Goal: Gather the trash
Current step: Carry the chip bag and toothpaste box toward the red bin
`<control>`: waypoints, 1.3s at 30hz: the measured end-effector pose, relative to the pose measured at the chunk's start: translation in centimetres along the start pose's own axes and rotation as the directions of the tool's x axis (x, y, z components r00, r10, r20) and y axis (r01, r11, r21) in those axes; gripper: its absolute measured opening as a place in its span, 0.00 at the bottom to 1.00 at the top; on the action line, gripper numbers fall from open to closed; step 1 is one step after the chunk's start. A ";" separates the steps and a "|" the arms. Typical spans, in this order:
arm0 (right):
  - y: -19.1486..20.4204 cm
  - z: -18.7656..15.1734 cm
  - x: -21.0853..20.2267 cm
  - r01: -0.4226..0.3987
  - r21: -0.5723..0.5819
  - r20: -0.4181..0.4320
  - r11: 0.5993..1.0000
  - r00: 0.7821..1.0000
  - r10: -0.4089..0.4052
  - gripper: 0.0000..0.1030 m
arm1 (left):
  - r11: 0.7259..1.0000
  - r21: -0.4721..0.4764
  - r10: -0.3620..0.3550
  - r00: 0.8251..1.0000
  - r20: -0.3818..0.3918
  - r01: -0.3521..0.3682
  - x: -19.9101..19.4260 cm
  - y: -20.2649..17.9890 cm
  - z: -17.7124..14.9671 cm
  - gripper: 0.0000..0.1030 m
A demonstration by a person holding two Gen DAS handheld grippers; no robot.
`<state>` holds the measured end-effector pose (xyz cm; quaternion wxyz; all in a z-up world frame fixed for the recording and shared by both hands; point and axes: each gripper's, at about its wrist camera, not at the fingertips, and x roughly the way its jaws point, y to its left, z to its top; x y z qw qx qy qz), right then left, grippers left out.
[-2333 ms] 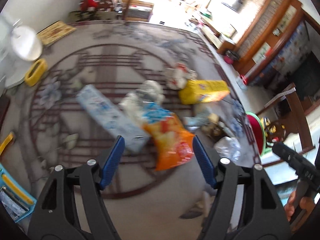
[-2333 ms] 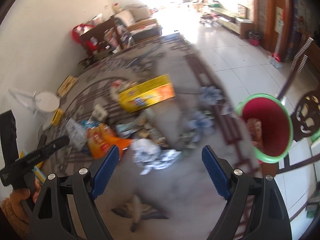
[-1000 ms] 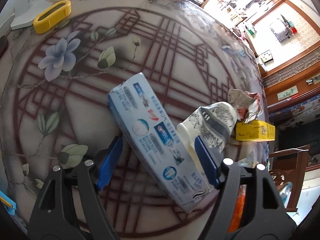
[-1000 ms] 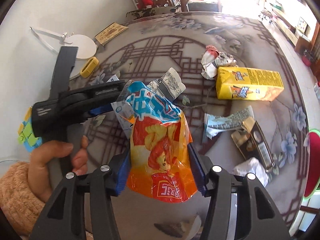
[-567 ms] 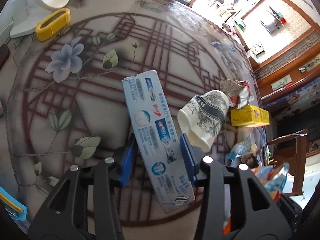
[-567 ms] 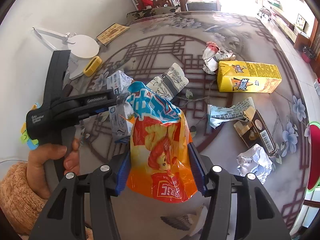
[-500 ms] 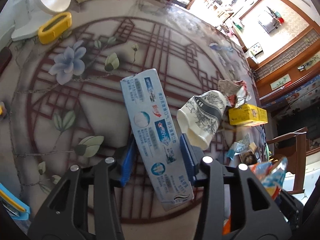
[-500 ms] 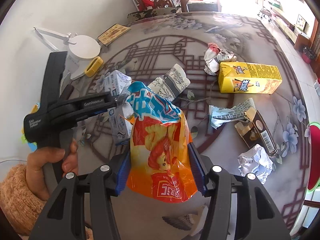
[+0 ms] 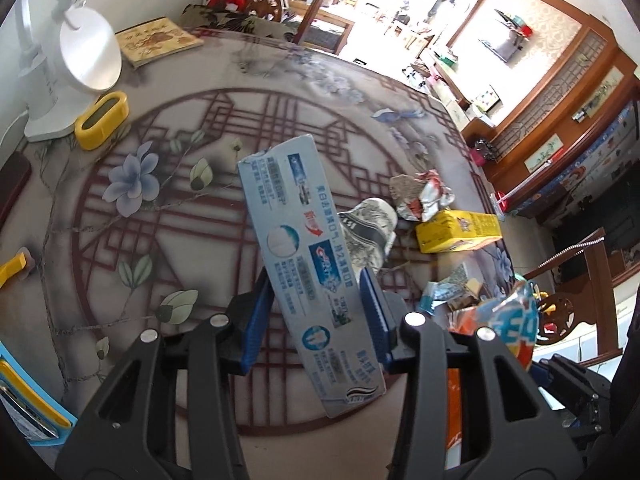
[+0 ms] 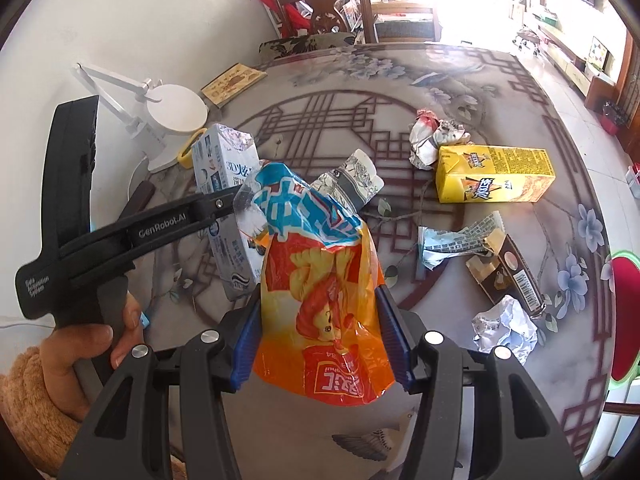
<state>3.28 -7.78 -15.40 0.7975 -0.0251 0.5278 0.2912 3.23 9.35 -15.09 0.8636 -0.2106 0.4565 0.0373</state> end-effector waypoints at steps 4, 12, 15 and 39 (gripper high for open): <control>-0.5 0.0 -0.7 0.006 0.019 0.019 1.000 1.000 -0.007 0.51 | 1.000 0.016 -0.009 1.000 0.008 0.009 -0.3 -0.7 0.0 0.41; -1.8 0.0 -2.7 0.033 0.062 0.074 0.998 0.997 -0.038 0.51 | 0.998 0.050 -0.027 0.999 0.026 0.026 -1.1 -2.0 0.2 0.41; -2.6 -0.2 -3.5 0.041 0.086 0.094 0.995 0.994 -0.049 0.51 | 0.997 0.067 -0.034 0.999 0.025 0.033 -1.2 -2.7 0.2 0.41; -8.4 -4.1 -8.3 0.059 0.245 0.156 0.968 0.983 -0.099 0.52 | 0.974 0.211 -0.084 0.996 -0.025 0.088 -1.1 -10.1 -2.6 0.41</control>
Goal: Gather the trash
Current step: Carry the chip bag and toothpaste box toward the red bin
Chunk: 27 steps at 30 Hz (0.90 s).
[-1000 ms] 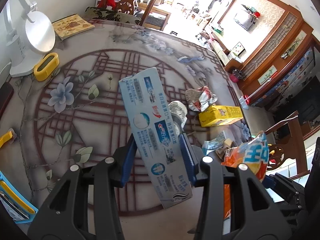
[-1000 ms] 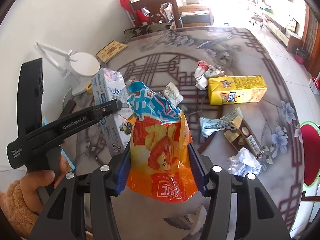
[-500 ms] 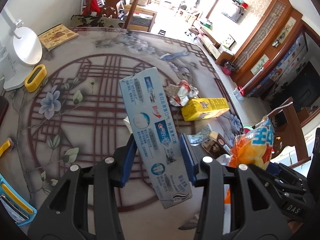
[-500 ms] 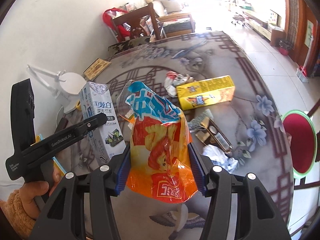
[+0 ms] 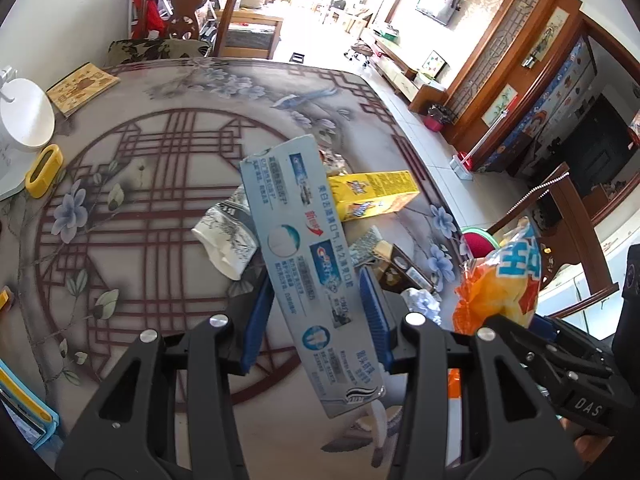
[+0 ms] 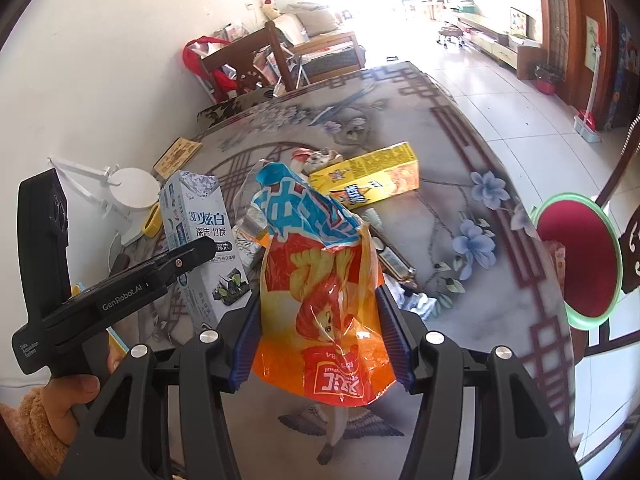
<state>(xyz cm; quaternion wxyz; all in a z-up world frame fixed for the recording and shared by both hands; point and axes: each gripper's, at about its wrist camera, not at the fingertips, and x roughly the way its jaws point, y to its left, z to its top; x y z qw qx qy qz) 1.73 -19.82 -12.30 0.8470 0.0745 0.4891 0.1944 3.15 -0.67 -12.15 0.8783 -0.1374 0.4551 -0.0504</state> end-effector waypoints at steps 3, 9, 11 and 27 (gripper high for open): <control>-0.8 -0.1 -0.3 0.006 0.009 0.003 1.000 1.000 -0.006 0.52 | 1.000 0.008 -0.005 1.000 -0.002 0.005 0.2 -0.8 -0.1 0.41; -2.8 -0.5 -0.6 0.009 0.042 -0.009 0.999 1.000 -0.009 0.52 | 1.000 0.018 -0.005 1.000 -0.018 0.005 0.9 -2.2 -0.4 0.41; -3.4 -0.5 -0.9 0.009 0.048 -0.006 0.999 1.000 -0.009 0.52 | 1.000 0.020 -0.004 1.000 -0.023 0.005 1.2 -2.7 -0.3 0.41; -10.3 -0.3 -2.0 0.038 0.129 -0.021 0.991 0.999 -0.035 0.52 | 0.999 0.050 -0.012 0.997 -0.072 0.015 4.9 -7.9 -0.3 0.41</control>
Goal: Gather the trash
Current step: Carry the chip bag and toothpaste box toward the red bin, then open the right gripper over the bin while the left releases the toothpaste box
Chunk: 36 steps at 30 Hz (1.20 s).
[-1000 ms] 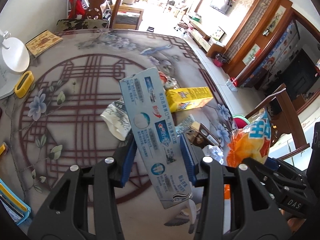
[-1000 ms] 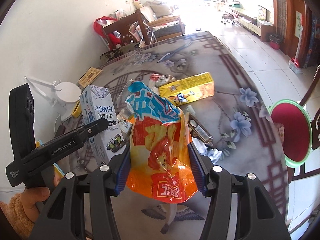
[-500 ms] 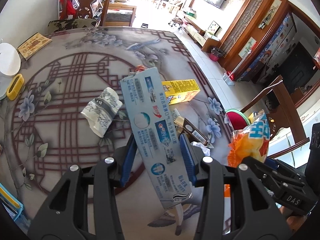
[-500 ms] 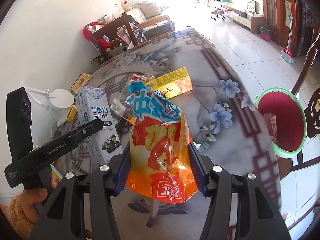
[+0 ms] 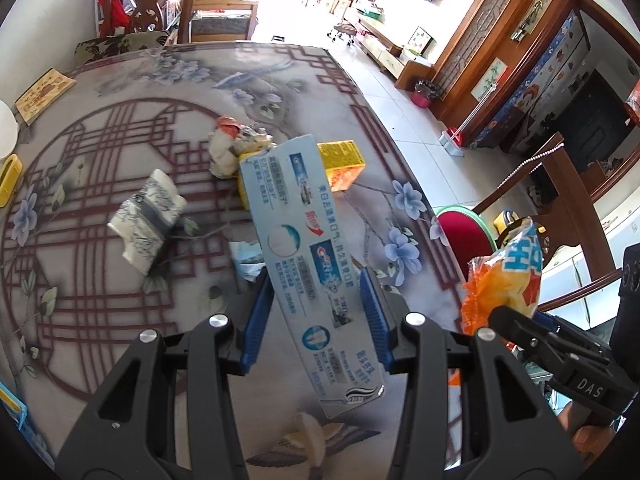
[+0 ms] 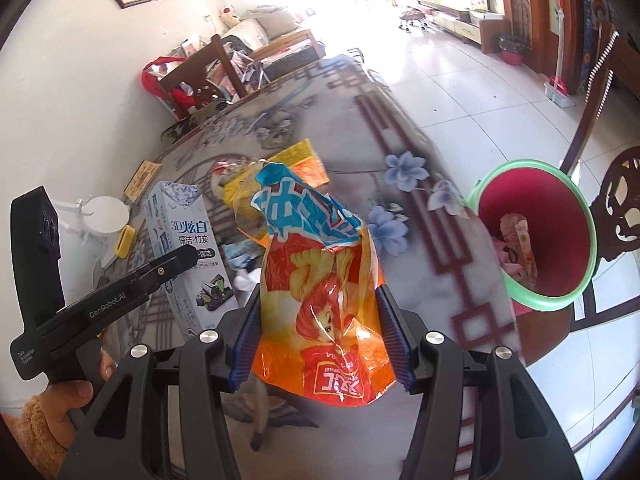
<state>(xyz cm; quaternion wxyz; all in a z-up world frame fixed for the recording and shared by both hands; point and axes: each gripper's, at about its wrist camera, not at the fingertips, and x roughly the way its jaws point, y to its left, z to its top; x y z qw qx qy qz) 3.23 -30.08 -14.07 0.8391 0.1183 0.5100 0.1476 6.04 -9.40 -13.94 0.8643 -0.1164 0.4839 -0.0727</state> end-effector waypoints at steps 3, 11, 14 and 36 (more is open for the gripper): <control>-1.5 0.3 -0.2 0.016 0.015 -0.003 1.000 1.000 -0.016 0.52 | 1.000 0.008 -0.007 1.000 -0.007 0.007 0.9 -1.2 0.3 0.41; -6.3 1.6 -1.7 0.066 0.057 0.017 0.996 0.998 -0.067 0.52 | 0.999 0.030 -0.028 0.999 -0.017 0.029 3.0 -4.8 1.2 0.41; -8.7 2.3 -2.2 0.086 0.088 0.027 0.992 0.996 -0.089 0.52 | 0.998 0.047 -0.034 0.999 -0.026 0.035 3.6 -6.6 1.5 0.41; -23.7 6.9 -3.3 0.171 0.243 0.074 0.955 0.978 -0.194 0.79 | 0.973 0.203 -0.099 0.994 -0.040 0.105 6.8 -18.9 3.9 0.39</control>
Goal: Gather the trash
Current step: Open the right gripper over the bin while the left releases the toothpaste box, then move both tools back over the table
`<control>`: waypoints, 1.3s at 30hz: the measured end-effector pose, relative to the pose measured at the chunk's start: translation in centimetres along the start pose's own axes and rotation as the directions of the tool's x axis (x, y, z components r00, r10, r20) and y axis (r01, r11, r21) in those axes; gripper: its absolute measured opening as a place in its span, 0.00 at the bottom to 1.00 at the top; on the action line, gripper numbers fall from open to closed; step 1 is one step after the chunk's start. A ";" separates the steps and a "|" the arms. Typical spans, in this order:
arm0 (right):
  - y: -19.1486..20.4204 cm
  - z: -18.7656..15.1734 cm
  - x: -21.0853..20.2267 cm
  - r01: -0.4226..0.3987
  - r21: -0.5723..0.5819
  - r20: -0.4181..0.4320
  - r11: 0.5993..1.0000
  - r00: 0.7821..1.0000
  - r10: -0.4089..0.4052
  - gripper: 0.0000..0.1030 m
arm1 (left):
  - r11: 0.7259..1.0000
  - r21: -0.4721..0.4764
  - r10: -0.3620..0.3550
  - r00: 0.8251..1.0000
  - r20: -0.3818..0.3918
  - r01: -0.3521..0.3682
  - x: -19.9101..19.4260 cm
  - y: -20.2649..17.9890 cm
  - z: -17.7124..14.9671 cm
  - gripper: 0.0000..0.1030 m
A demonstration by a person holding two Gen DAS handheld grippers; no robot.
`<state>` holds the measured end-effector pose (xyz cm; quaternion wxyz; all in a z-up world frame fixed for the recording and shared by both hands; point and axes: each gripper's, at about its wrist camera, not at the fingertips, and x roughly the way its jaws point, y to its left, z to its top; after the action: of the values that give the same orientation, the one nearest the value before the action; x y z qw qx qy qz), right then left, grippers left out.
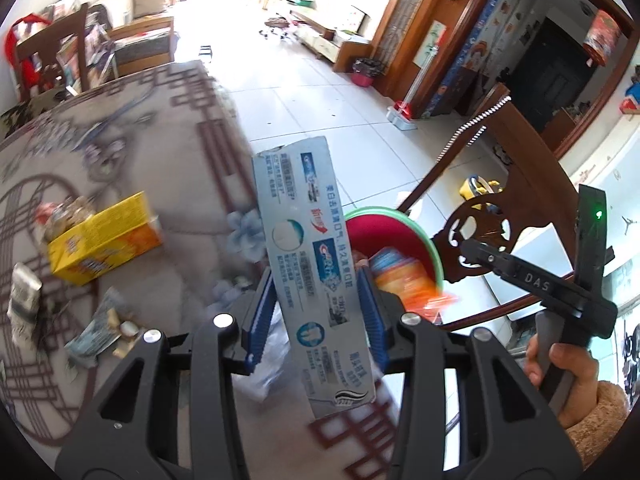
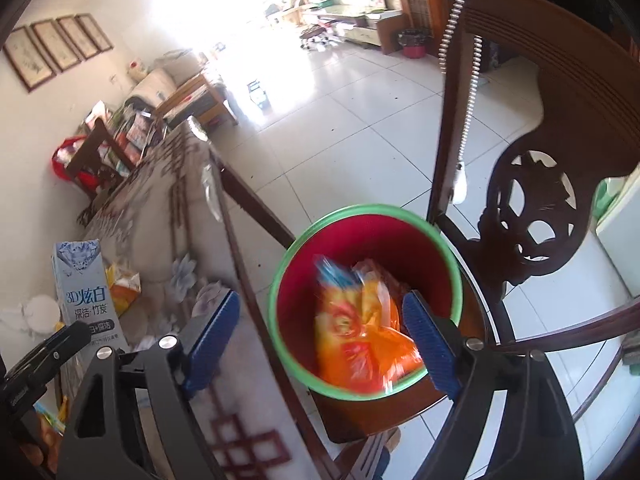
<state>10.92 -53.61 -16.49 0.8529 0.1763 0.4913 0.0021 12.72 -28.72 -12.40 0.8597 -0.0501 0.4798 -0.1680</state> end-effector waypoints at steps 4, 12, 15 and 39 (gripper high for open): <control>-2.1 0.2 -0.6 0.028 0.029 0.012 0.999 1.000 -0.029 0.79 | 0.998 0.056 -0.038 0.999 -0.008 0.038 2.1 -2.6 1.5 0.39; -5.3 0.0 -2.2 0.077 0.096 0.021 0.992 0.997 -0.079 0.79 | 0.979 0.174 -0.098 0.995 -0.034 0.102 6.2 -7.9 3.2 0.38; -5.6 -0.3 -2.7 0.099 0.094 0.028 0.991 0.994 -0.102 0.79 | 0.973 0.201 -0.111 0.993 -0.040 0.117 7.3 -9.3 3.6 0.38; 1.4 -3.2 -4.8 0.106 -0.023 0.058 0.994 0.993 -0.104 0.79 | 0.995 0.068 -0.083 0.994 0.064 0.079 -1.0 -1.0 0.6 0.78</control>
<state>5.98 -52.19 -13.47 0.8676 0.1389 0.4757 -0.0413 12.56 -29.34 -11.06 0.8688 -0.0471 0.4428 -0.2167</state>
